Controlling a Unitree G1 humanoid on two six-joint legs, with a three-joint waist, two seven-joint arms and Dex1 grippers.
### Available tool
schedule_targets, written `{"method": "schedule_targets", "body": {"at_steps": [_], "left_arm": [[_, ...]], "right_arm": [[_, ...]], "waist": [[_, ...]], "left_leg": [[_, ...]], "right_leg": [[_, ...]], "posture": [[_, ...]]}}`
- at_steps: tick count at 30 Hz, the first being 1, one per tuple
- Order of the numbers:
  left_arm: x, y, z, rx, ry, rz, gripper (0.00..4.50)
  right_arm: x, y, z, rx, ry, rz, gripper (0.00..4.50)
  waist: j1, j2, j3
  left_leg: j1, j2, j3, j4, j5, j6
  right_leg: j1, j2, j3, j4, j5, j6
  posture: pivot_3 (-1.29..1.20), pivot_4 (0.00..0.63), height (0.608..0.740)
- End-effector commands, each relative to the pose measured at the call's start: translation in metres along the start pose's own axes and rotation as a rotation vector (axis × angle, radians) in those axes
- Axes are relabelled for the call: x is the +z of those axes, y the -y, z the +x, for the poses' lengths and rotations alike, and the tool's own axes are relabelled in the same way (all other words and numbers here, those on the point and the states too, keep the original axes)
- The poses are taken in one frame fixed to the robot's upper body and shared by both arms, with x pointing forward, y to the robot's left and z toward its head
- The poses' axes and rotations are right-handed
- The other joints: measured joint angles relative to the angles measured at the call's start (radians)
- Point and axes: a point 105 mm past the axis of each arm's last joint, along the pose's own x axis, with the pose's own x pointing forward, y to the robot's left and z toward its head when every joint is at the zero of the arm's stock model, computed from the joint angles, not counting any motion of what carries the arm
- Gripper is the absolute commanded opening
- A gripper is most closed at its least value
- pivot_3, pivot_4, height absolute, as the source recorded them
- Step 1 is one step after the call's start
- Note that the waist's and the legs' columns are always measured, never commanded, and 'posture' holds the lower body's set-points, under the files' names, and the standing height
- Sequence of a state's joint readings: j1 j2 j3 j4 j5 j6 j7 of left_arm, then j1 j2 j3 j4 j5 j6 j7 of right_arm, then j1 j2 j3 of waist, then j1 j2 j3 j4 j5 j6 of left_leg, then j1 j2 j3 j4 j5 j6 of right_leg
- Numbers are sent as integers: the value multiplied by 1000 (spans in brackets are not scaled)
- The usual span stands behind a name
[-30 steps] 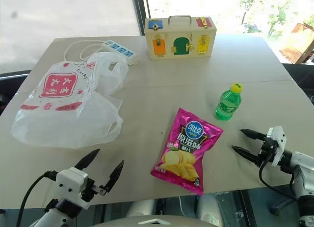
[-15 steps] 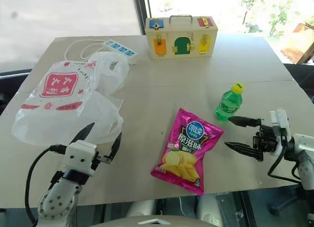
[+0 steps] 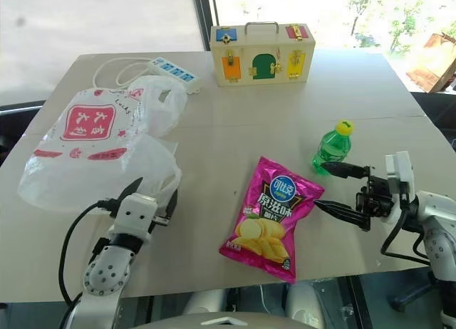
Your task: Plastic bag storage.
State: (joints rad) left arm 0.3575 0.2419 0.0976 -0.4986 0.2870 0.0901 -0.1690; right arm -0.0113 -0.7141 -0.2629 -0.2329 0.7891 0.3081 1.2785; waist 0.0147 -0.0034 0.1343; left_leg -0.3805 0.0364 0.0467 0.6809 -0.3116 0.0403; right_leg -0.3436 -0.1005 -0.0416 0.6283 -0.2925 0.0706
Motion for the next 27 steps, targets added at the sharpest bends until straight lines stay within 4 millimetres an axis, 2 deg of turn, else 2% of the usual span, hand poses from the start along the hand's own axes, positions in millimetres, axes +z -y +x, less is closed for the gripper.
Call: {"method": "schedule_targets", "body": {"at_steps": [1,5,6,7,11,16,22,27], "left_arm": [[8,-7,0,41,31,44,2281],[3,-13,-2,60,16,59,481],[2,-15,-3,65,14,60,103],[1,-17,-4,70,13,57,8],[9,-12,-7,18,65,-73,8],[14,-2,-17,-74,95,-227,8],[14,-1,-22,-94,98,-261,8],[17,4,-23,-98,107,-267,8]], "right_arm": [[6,-1,-2,-27,24,-40,4500],[0,3,1,-96,6,-16,4500],[0,4,1,-111,10,13,4500],[-1,4,0,-126,10,48,4500],[-16,1,0,-164,-92,219,4500],[-46,4,-4,-288,-294,304,4500],[-44,-4,5,-245,-183,622,4500],[-52,-28,28,-82,-166,839,4500]], "waist": [[0,0,0],[0,0,0],[0,0,0],[0,0,0],[0,0,0],[-1,0,0],[0,0,0],[-1,0,0]], "left_leg": [[0,0,0,0,0,0],[0,0,0,0,0,0],[0,0,0,0,0,0],[0,0,0,0,0,0],[0,0,0,0,0,0],[-1,0,0,0,0,0],[-1,0,0,0,0,0],[-2,0,0,0,-3,5]], "right_leg": [[0,0,0,0,0,0],[0,-1,0,0,0,0],[0,-1,0,0,0,0],[0,-1,0,0,0,0],[0,-2,0,0,0,0],[0,-4,1,0,0,0],[0,-3,1,0,0,0],[0,-3,0,-1,0,0]], "posture": [[0,150,740],[0,150,740],[0,150,740],[0,150,740],[0,150,740],[0,150,740],[0,150,740],[0,150,740]]}}
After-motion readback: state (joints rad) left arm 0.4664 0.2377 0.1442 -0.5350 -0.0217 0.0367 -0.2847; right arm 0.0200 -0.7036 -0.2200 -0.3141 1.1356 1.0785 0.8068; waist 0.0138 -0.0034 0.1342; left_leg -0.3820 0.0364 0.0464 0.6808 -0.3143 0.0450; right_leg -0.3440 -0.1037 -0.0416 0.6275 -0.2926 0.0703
